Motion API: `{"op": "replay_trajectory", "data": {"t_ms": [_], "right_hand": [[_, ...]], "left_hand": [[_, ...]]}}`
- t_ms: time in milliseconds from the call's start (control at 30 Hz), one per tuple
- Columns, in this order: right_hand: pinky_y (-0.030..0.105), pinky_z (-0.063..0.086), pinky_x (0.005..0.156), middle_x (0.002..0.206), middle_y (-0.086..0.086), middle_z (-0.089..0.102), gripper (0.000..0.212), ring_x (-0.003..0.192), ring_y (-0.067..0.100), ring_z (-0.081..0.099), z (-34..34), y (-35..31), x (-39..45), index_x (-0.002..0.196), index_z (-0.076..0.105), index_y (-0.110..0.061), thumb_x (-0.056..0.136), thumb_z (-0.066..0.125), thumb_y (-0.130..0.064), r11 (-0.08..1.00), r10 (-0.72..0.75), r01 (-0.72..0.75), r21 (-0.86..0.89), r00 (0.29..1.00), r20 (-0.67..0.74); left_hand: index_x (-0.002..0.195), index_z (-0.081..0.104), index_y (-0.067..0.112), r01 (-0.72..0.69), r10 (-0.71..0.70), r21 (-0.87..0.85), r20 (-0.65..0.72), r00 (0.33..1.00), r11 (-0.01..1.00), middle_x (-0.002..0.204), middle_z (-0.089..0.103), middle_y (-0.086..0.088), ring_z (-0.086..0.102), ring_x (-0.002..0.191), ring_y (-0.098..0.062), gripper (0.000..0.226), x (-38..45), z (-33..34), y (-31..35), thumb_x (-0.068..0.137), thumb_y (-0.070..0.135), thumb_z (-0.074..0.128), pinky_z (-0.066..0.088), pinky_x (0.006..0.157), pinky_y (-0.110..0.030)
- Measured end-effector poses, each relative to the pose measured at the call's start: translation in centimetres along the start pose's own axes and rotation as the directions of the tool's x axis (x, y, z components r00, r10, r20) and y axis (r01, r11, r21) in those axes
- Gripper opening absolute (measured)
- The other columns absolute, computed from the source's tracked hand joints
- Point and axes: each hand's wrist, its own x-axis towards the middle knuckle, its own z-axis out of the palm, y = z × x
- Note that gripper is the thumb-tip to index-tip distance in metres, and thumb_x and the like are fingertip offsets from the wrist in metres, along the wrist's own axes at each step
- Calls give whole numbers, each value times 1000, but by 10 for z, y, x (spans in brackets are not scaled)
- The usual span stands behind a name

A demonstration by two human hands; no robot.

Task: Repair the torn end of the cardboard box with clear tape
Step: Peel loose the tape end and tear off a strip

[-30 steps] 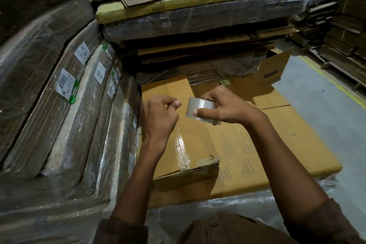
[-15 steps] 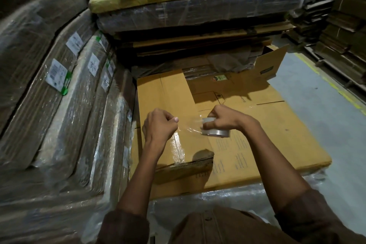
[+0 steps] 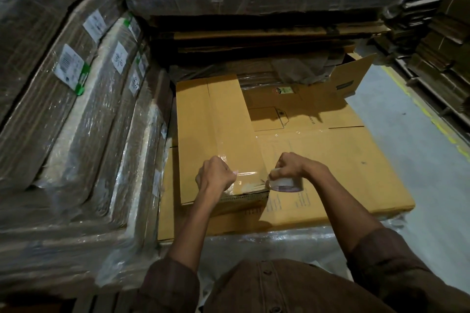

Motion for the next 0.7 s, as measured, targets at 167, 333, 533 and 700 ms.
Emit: {"op": "replay_trajectory", "data": {"t_ms": [167,333,533,700], "right_hand": [[32,44,61,74,12,70,41,66,25,60,6,7,1,70,73,-7,84,71,-45,997,19,-19,-69,1000,-4],[31,31,56,58,5,46,43,56,23,42,21,16,6,56,54,-18,75,64,-55,988,16,-16,-155,1000,-4],[33,40,59,60,2,56,46,60,24,53,26,14,15,56,59,-17,81,68,-54,979,28,-31,-202,999,-19],[33,43,61,65,0,59,43,66,24,58,28,11,17,59,63,-21,83,69,-56,978,47,-50,-203,999,-20]], "left_hand": [[62,71,17,49,-46,-22,128,991,999,78,75,2,72,78,-20,30,0,27,-17,83,35,81,58,77,-34],[54,58,18,96,-88,-52,149,985,994,71,71,-4,73,82,-24,39,0,44,-25,82,30,82,48,67,-28],[55,60,20,117,-111,-36,137,984,992,57,55,6,56,57,-16,37,6,45,-31,82,32,82,45,60,-27],[60,63,20,107,-106,2,139,985,994,64,66,2,66,63,-16,34,9,47,-31,85,35,79,56,69,-31]]}}
